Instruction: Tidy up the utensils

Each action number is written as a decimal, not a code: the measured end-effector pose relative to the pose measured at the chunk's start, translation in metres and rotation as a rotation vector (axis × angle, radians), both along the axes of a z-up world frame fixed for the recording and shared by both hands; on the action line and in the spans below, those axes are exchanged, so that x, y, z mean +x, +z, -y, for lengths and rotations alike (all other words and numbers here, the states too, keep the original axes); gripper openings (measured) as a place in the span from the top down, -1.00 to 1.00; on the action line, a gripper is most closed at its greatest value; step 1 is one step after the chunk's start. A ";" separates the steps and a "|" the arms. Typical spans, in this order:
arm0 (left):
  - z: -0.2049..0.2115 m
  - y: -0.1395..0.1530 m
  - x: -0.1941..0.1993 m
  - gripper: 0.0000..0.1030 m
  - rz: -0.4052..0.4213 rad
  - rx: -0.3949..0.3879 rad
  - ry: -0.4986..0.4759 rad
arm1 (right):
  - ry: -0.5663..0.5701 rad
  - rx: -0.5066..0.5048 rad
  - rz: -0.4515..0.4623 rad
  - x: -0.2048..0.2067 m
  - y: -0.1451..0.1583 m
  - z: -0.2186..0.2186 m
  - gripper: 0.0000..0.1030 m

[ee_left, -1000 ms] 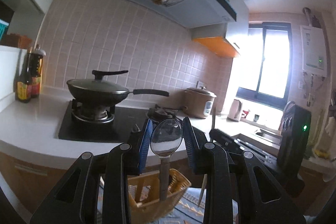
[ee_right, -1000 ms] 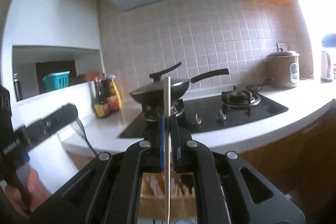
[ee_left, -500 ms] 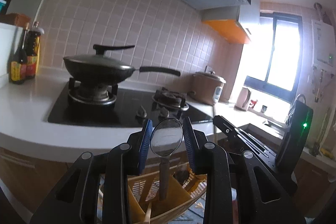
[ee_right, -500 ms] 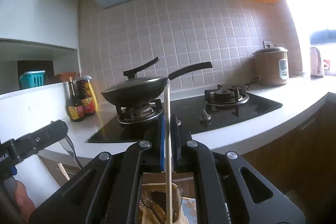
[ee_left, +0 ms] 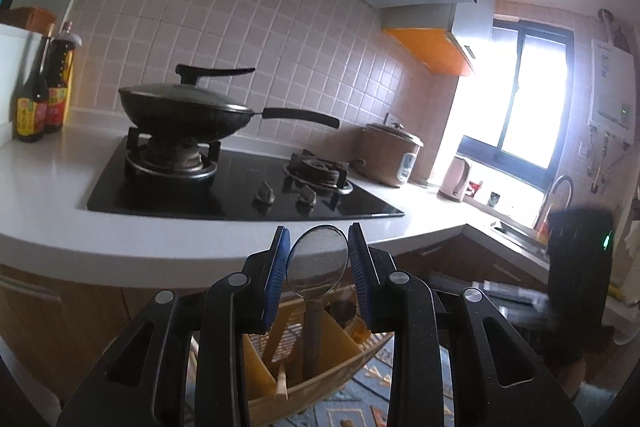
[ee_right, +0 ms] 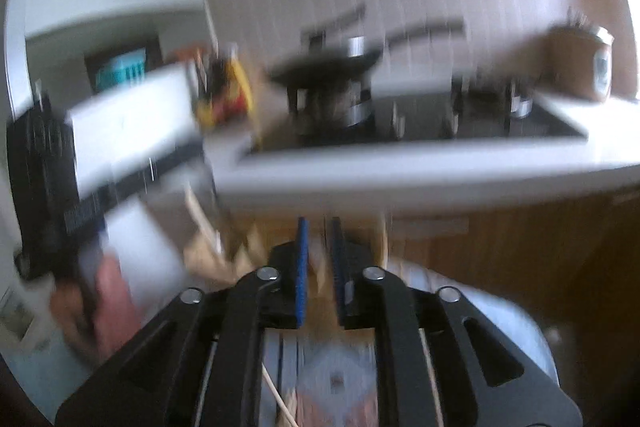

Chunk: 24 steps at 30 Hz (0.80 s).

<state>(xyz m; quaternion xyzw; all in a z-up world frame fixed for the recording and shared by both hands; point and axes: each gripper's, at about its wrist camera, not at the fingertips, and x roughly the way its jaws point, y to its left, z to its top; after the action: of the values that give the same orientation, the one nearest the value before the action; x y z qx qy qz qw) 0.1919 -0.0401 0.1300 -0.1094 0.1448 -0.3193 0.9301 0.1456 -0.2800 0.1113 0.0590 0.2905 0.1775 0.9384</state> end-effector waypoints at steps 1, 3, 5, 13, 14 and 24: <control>0.000 -0.001 0.000 0.44 -0.007 0.008 0.003 | 0.016 -0.006 -0.054 -0.001 -0.008 0.001 0.33; -0.001 -0.001 0.001 0.44 -0.018 0.018 0.015 | 0.044 -0.015 -0.156 -0.006 -0.026 0.000 -0.07; -0.002 -0.004 0.005 0.44 -0.042 0.020 0.011 | 0.093 -0.066 -0.238 -0.012 -0.049 -0.013 -0.09; -0.011 -0.011 0.018 0.44 -0.120 0.002 -0.012 | 0.393 -0.279 -0.470 -0.031 -0.132 -0.120 0.40; -0.012 -0.011 0.018 0.44 -0.122 0.003 -0.014 | 0.401 -0.314 -0.466 -0.031 -0.135 -0.126 0.42; -0.016 -0.014 0.017 0.44 -0.125 -0.001 -0.028 | 0.373 -0.408 -0.546 -0.029 -0.155 -0.136 0.90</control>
<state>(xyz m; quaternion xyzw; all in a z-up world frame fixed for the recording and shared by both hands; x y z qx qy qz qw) 0.2093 -0.0240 0.1156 -0.1276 0.2038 -0.3248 0.9147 0.1169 -0.1443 -0.0442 -0.1375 0.5645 0.2614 0.7708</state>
